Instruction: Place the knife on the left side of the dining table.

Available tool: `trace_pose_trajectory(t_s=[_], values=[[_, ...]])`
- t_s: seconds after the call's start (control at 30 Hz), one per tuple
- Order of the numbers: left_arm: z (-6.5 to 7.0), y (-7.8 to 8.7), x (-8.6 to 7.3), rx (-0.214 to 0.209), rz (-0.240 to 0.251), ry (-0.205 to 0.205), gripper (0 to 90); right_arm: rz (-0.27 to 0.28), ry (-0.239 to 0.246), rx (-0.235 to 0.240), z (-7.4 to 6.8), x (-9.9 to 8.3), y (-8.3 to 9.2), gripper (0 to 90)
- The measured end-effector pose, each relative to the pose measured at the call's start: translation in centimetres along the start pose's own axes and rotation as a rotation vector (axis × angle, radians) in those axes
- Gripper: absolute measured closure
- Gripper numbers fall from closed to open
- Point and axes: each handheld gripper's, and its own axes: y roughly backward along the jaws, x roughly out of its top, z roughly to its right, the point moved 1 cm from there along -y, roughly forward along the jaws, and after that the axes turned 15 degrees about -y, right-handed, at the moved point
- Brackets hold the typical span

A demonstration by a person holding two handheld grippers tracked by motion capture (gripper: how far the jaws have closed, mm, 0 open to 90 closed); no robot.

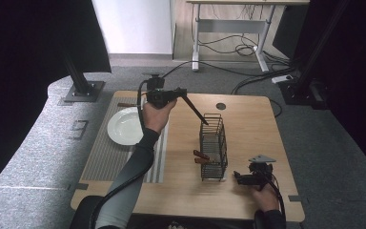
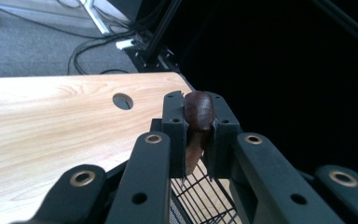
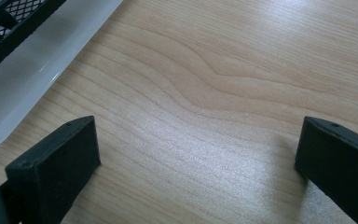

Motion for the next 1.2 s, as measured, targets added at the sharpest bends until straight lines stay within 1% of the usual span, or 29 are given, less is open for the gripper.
trace_pose_trajectory(t_s=[0.23,0.33,0.37,0.4,0.47,0.5,0.57,0.6,0.7,0.73,0.77,0.8,0.83,0.93,0.97,1.0,1.03,1.13,1.2], values=[[-0.2,3.8,0.3,0.02,0.046,-0.001,80.0,0.0,0.002,0.0,0.0,0.0,0.0,0.0],[-0.4,5.5,0.3,0.022,0.069,0.002,80.1,0.0,0.0,0.0,0.0,0.0,0.0,0.0],[-0.4,5.5,0.3,0.022,0.069,0.002,80.1,0.0,0.0,0.0,0.0,0.0,0.0,0.0],[-0.4,6.0,0.3,0.024,0.077,0.003,80.1,0.0,0.0,0.0,0.0,0.0,0.0,0.0],[-0.4,7.3,0.2,0.037,0.089,-0.001,80.1,0.0,0.0,0.0,0.0,0.0,0.0,0.0],[-0.5,8.2,0.0,0.048,0.098,-0.003,80.1,0.0,0.0,0.0,0.0,0.0,0.0,0.0],[-0.7,9.2,-0.4,0.069,0.105,-0.008,80.1,0.0,0.001,0.0,0.0,0.0,0.0,0.0],[-0.9,9.6,-0.7,0.079,0.105,-0.008,80.1,0.0,0.0,0.0,0.0,0.0,0.0,0.0],[-1.6,10.8,-1.7,0.092,0.109,0.012,80.1,0.0,0.0,0.0,0.0,0.0,0.0,0.0],[-1.6,10.8,-1.7,0.092,0.109,0.012,80.1,0.0,0.0,0.0,0.0,0.0,0.0,0.0],[-2.0,11.5,-2.4,0.11,0.104,0.019,80.1,0.0,0.0,0.0,0.0,0.0,0.0,0.0],[-2.0,11.5,-2.4,0.11,0.104,0.019,80.0,0.0,0.0,0.0,0.0,0.0,0.0,0.0],[-2.5,12.2,-3.2,0.128,0.104,0.031,80.0,0.0,0.0,0.001,0.0,0.0,0.0,0.0],[-3.2,13.3,-4.4,0.159,0.098,0.041,80.0,0.0,0.0,0.0,0.0,0.0,0.0,0.0],[-3.2,13.3,-4.4,0.159,0.098,0.041,80.1,0.0,0.0,0.0,0.0,0.0,0.0,0.0],[-3.6,13.9,-5.4,0.18,0.095,0.052,80.0,0.0,0.0,0.0,0.0,0.0,0.0,0.0],[-3.8,14.1,-5.8,0.183,0.094,0.058,80.0,0.0,0.0,0.0,0.0,0.0,0.0,0.0],[-4.7,14.8,-7.7,0.201,0.087,0.092,80.0,0.0,0.0,0.0,0.0,0.0,0.0,0.0],[-5.3,15.1,-8.9,0.216,0.074,0.108,80.0,0.001,0.0,0.0,0.0,0.0,0.0,0.0]])
